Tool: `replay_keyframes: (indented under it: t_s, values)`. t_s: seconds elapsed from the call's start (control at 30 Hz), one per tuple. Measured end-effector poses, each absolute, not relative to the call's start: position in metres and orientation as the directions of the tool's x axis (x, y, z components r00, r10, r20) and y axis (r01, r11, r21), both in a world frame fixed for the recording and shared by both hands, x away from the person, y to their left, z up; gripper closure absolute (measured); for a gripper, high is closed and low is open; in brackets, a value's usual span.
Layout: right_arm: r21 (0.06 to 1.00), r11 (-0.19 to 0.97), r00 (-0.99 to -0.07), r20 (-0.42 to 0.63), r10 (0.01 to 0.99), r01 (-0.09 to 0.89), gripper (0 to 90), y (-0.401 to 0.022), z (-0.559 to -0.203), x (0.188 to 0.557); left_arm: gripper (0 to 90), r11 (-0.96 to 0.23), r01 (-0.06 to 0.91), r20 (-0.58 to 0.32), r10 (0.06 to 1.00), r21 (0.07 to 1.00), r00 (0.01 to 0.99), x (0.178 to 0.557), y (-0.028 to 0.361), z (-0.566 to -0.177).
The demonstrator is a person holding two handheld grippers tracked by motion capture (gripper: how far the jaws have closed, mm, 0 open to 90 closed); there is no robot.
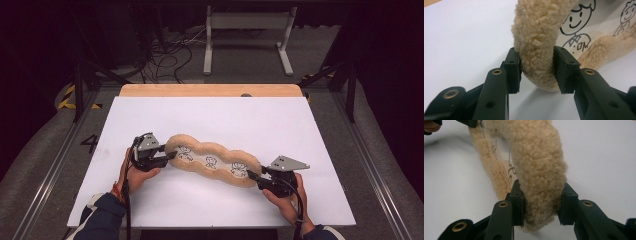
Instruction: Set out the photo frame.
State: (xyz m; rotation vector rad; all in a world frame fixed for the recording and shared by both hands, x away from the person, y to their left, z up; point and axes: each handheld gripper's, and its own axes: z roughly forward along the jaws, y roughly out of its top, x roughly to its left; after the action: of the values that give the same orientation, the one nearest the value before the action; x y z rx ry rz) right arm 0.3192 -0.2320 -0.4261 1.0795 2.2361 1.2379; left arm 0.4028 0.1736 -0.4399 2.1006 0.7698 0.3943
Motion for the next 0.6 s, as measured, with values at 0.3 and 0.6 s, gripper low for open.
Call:
replay_keyframes:
  t_s: [0.3, 0.6]
  values:
    - [0.839, 0.337, -0.631, 0.010, 0.776, 0.428, 63.7, -0.234, -0.426, 0.327, 59.4, -0.462, 0.377, 0.016, 0.649, 0.802, 0.761, 0.391, 0.174, -0.441]
    - [0.838, 0.357, -0.631, -0.020, 0.776, 0.413, 60.0, -0.232, -0.428, 0.334, 58.8, -0.454, 0.386, 0.014, 0.662, 0.803, 0.749, 0.380, 0.173, -0.441]
